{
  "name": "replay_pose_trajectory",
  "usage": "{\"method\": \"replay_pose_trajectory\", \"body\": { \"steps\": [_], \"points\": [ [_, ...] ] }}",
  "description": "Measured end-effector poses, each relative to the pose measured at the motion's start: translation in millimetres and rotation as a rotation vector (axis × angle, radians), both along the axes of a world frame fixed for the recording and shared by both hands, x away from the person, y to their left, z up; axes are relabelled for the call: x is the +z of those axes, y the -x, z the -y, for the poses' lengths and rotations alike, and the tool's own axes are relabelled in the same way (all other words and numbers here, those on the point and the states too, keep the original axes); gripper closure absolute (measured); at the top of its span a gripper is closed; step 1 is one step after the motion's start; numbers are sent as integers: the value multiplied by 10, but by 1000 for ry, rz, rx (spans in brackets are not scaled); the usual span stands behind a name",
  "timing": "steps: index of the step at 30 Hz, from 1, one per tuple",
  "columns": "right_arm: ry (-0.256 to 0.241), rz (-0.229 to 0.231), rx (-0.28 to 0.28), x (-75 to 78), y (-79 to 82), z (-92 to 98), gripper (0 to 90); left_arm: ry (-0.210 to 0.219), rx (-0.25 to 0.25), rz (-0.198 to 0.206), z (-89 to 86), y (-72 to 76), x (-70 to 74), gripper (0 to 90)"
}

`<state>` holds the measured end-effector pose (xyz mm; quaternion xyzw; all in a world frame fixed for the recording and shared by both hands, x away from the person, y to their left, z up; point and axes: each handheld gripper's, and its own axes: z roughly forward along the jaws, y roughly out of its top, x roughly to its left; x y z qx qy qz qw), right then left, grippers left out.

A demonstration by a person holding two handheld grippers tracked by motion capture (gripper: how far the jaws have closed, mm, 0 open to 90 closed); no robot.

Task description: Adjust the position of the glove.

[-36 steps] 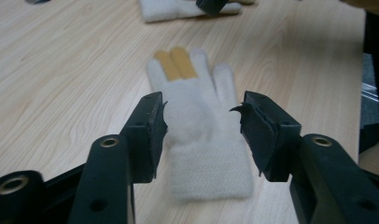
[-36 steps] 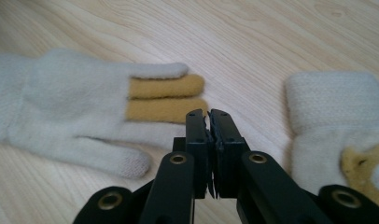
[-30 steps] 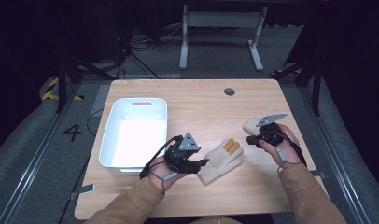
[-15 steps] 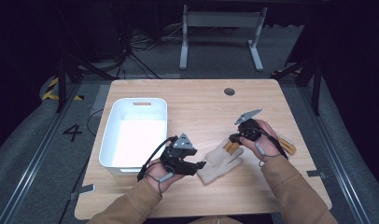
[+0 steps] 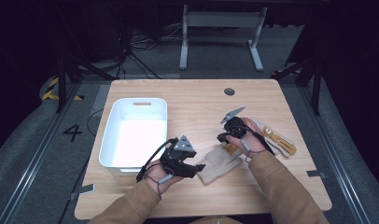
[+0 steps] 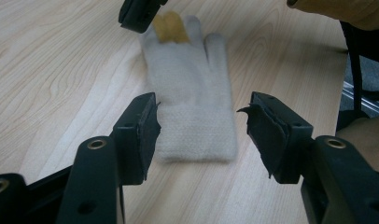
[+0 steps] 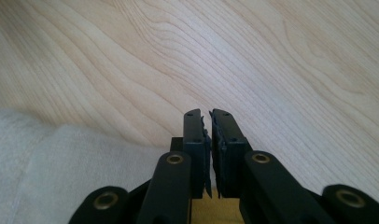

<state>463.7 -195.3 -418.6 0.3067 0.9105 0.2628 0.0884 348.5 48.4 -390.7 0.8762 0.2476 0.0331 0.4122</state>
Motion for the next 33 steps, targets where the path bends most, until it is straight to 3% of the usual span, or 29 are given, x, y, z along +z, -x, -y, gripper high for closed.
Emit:
{"method": "replay_pose_trajectory", "body": {
  "steps": [9,14,18,33],
  "points": [
    [13,-19,13,-83,-98,-136,845,-4,-5,-3,-1,-14,-17,431],
    [-2,-24,-3,-110,-126,-116,845,-13,-5,2,-6,-17,-23,425],
    [45,-40,8,-158,-118,-141,849,-12,-2,3,-9,-20,-26,424],
    [76,-65,-31,-168,30,53,875,-15,-7,3,12,-27,-28,423]
  ]
}}
